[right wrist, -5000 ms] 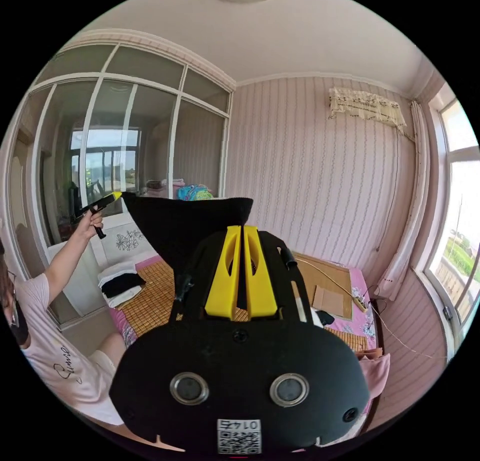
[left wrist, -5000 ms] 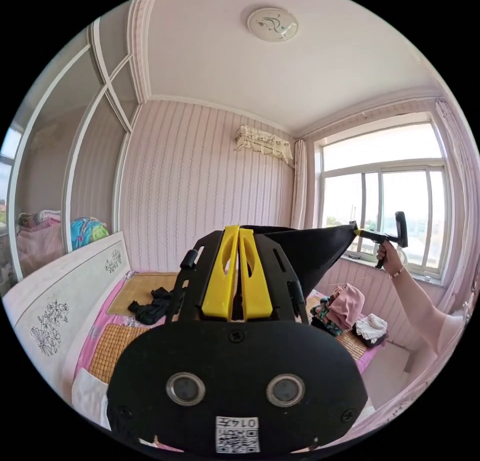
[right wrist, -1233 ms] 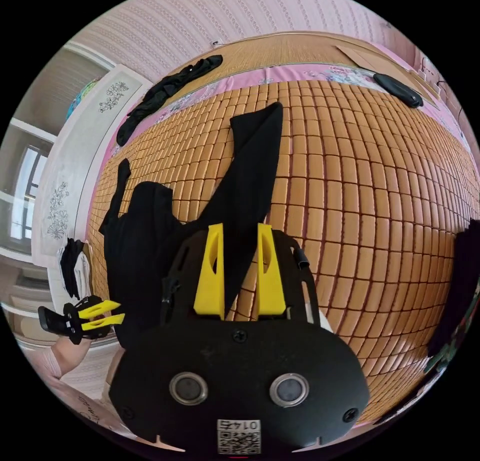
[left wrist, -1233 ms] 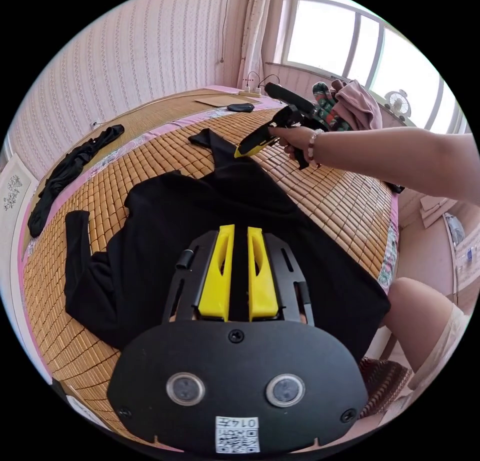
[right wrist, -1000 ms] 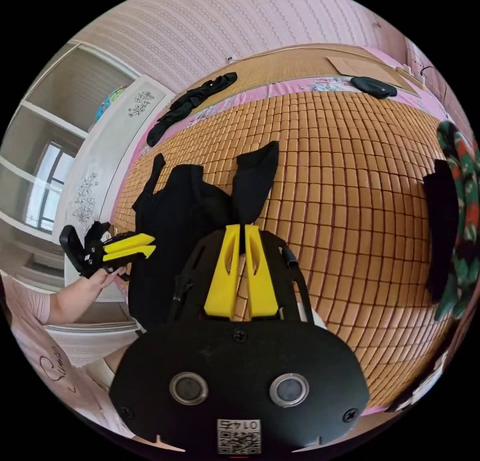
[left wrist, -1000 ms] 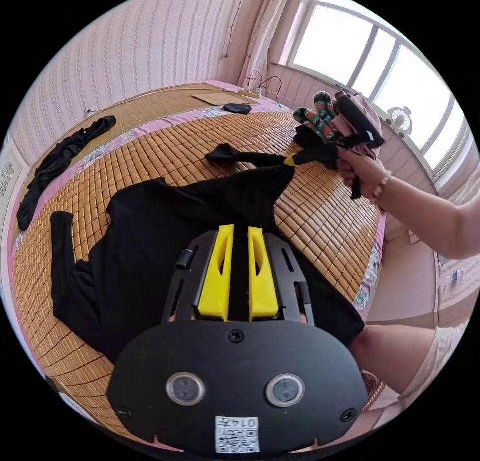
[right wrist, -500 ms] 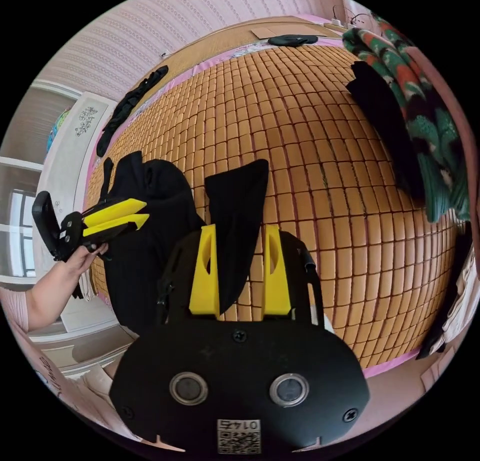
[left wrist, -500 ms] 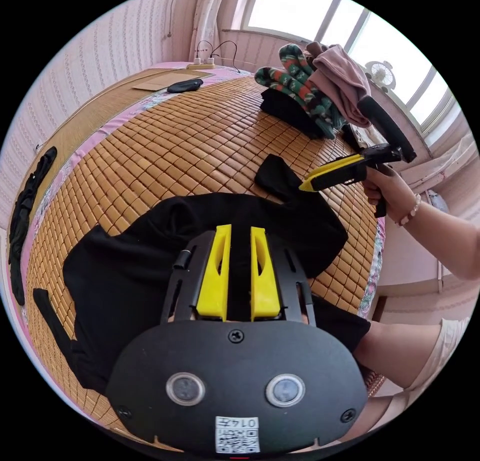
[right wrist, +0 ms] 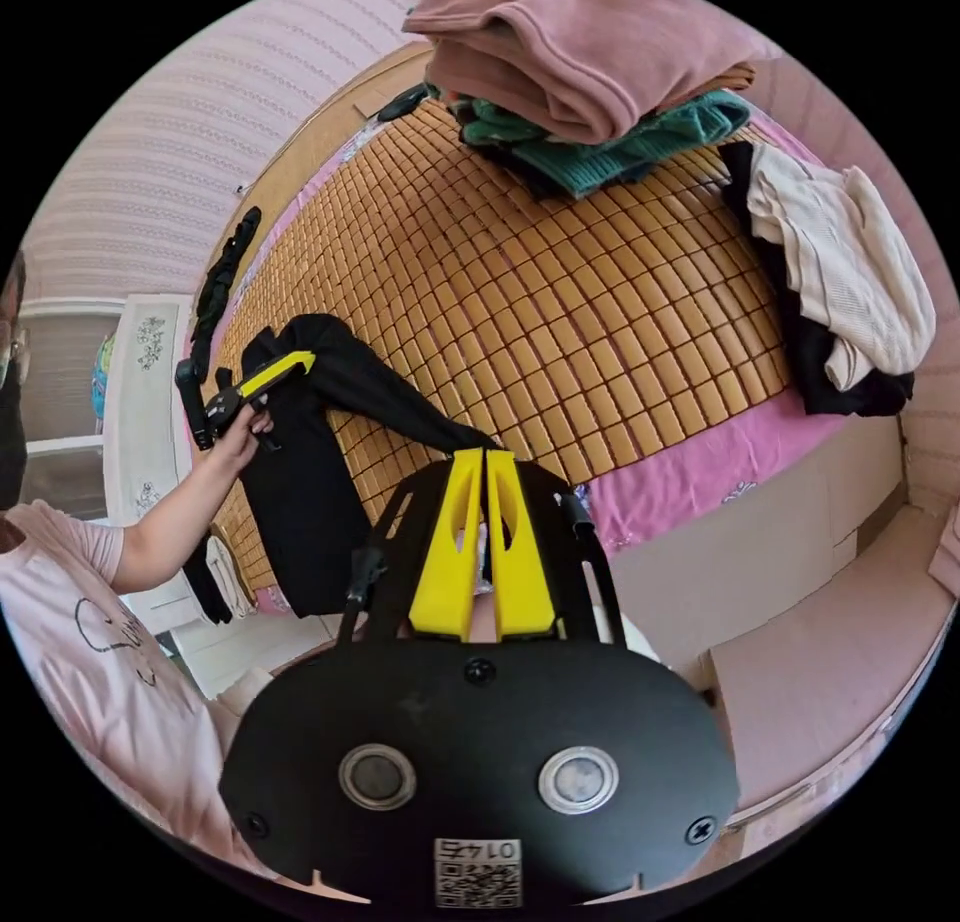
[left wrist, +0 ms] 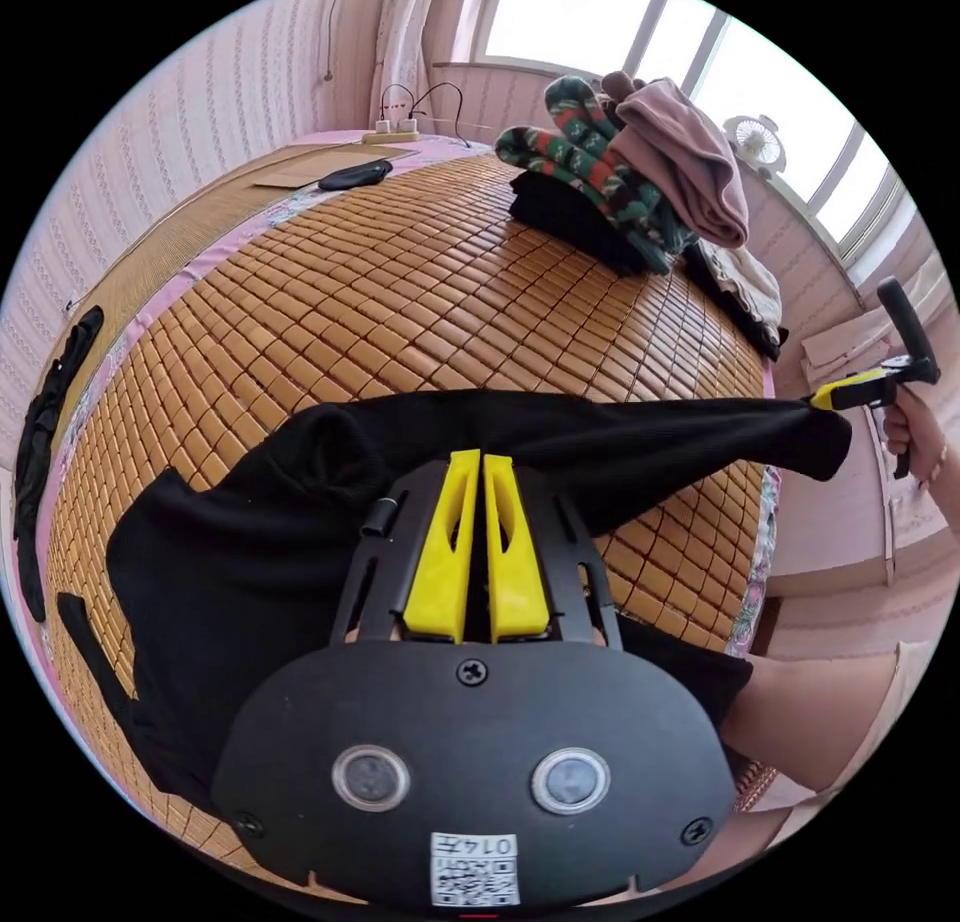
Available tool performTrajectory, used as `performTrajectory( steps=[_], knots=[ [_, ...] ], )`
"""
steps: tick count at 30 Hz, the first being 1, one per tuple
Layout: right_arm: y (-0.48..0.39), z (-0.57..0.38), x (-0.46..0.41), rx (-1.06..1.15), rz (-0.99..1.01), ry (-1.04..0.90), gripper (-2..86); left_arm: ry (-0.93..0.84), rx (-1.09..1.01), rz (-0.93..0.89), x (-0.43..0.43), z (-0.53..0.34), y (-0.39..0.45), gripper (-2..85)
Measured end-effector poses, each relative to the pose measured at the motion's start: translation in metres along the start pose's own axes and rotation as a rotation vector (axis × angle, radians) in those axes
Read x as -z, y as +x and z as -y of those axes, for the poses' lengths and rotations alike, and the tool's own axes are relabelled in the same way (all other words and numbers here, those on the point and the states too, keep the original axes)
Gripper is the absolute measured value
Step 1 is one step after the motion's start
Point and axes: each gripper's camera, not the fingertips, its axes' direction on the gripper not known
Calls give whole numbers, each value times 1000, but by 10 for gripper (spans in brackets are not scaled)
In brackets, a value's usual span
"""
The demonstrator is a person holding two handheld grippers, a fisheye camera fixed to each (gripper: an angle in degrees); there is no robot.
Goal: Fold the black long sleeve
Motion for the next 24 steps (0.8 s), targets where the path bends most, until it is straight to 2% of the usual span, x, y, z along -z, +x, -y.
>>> performTrajectory(
  steps=[2, 4, 6, 12, 15, 17, 19, 24],
  knots=[
    [18, 12, 9, -41, -76, 82, 12, -22, -8, 58, -3, 8, -1, -2],
    [34, 18, 9, -104, -57, 87, 28, -67, 5, 29, -9, 15, -6, 1],
    [45, 18, 7, -139, 14, 78, 56, -84, 20, -5, -7, 22, -10, 6],
    [62, 18, -35, -210, -11, -20, 123, -37, 14, 71, 2, 57, -23, 39],
    [55, 17, -40, -203, -64, 20, 62, -156, -16, 57, -30, 72, -25, 78],
    [50, 19, -50, -187, -37, -41, 23, -141, -119, 87, -36, 72, -14, 53],
    [46, 20, -44, -176, -68, -23, 15, -168, -145, 88, -37, 75, -8, 14],
    [52, 29, -27, -173, -55, 37, 12, -7, -56, 150, -18, 82, -16, -4]
  ],
)
